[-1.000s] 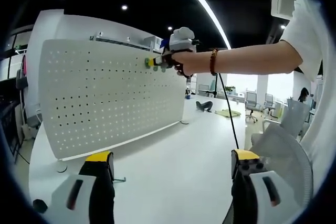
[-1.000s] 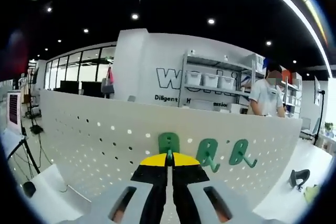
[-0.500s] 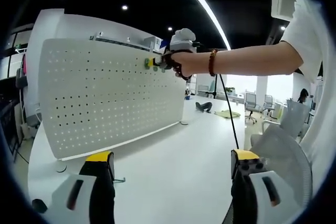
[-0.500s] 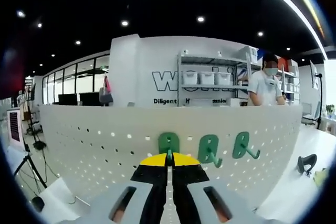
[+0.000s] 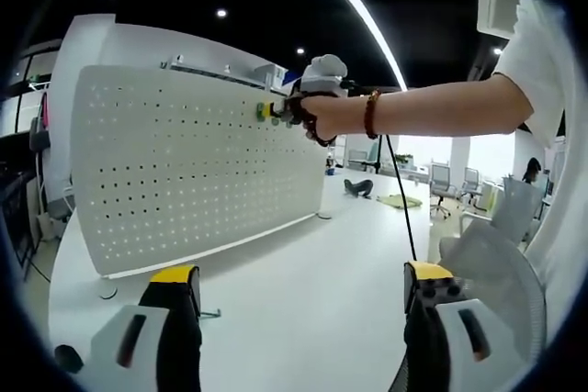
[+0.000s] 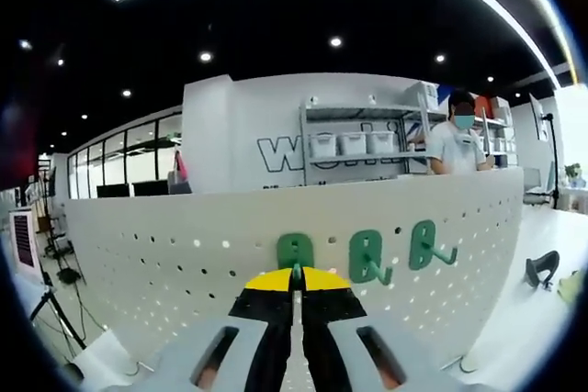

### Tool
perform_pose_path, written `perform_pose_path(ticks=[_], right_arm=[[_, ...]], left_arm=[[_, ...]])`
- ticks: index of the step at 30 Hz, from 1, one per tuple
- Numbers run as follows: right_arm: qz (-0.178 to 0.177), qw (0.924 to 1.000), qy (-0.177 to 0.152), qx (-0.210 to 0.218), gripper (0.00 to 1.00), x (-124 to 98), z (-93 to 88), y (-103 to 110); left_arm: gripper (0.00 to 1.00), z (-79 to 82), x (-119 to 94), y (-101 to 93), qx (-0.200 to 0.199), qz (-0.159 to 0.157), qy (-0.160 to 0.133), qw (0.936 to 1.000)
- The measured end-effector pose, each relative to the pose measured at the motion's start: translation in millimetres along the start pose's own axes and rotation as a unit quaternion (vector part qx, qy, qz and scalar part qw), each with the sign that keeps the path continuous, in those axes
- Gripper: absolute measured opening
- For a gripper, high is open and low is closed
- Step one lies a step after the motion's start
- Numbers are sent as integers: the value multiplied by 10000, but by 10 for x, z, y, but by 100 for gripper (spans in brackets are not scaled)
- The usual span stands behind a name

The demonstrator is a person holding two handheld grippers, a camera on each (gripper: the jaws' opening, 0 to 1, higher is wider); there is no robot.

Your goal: Insert the hook assembly into the mounting plate slot until the hook locks in place.

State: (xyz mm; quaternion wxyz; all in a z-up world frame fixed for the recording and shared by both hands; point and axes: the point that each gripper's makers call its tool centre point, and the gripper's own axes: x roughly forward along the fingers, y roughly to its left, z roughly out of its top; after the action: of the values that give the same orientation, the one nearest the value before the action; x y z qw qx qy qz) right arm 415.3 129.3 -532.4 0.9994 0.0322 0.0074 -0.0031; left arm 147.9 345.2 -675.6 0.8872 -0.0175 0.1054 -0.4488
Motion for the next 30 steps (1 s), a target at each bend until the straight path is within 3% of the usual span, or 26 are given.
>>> perform_pose_path(ticks=[18,20,24,25,28,30], right_arm=[[0,9991,-116,-415,0,-19,11,35],[6,10000,-87,-33,0,-22,4,36],[-2,9997,-218,-122,0,-39,48,1],[104,9995,-234,170,0,-30,50,31],[8,9993,-211,-311,0,-17,31,-3],[59,9994,-339,17,0,-15,58,17]], left_arm=[[93,-19,9,22,-43,9,17,10000],[93,-23,10,25,-69,9,16,10000],[93,-20,10,33,-62,14,15,10000],[93,-19,10,34,-63,15,12,10000],[92,-25,20,30,-93,-1,18,10000],[92,-24,27,21,-51,-10,31,10000]])
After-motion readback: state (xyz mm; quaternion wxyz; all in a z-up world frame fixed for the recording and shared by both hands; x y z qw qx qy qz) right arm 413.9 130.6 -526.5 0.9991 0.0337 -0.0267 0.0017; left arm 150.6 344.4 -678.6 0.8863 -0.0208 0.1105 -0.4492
